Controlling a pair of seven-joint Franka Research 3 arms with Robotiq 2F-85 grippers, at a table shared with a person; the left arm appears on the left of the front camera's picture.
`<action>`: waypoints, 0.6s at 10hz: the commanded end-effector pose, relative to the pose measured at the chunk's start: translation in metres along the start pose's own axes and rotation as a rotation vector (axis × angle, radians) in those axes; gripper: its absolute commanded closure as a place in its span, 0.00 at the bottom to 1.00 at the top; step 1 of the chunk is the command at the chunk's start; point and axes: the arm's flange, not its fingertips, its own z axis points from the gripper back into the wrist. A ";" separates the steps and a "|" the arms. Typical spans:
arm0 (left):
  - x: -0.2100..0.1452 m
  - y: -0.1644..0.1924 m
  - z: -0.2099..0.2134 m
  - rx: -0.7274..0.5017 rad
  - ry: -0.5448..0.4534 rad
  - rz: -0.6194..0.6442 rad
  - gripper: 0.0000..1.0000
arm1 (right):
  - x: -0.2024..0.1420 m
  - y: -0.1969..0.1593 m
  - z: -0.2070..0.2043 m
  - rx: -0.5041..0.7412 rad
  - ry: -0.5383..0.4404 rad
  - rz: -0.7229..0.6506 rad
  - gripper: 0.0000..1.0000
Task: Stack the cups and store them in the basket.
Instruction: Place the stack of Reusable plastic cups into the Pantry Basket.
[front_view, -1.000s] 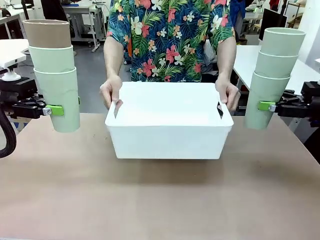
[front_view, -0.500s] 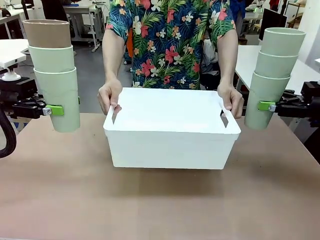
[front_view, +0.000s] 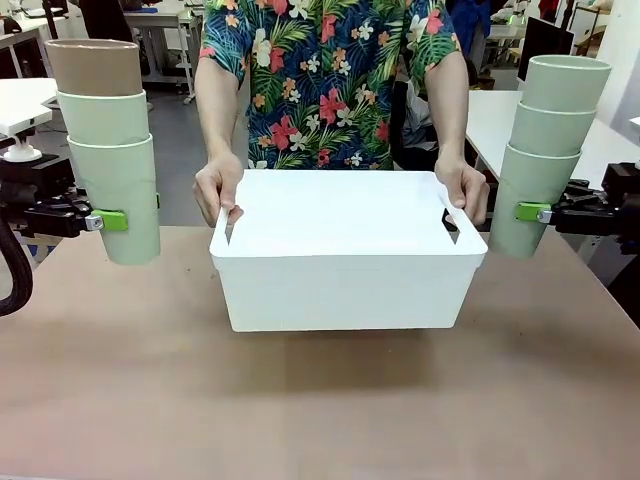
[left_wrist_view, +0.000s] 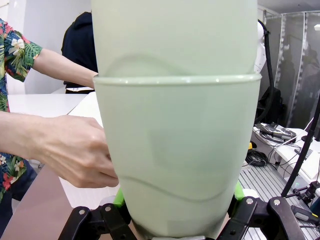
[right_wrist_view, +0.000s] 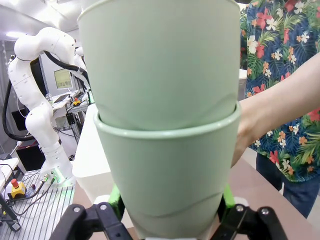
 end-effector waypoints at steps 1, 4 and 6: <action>0.004 -0.001 0.000 -0.003 -0.004 -0.008 0.16 | 0.005 -0.002 0.000 0.001 0.002 0.014 0.13; 0.004 -0.001 0.000 -0.003 -0.004 -0.008 0.16 | 0.005 -0.002 0.000 0.001 0.002 0.014 0.13; 0.004 -0.001 0.000 -0.003 -0.004 -0.008 0.16 | 0.005 -0.002 0.000 0.001 0.002 0.014 0.13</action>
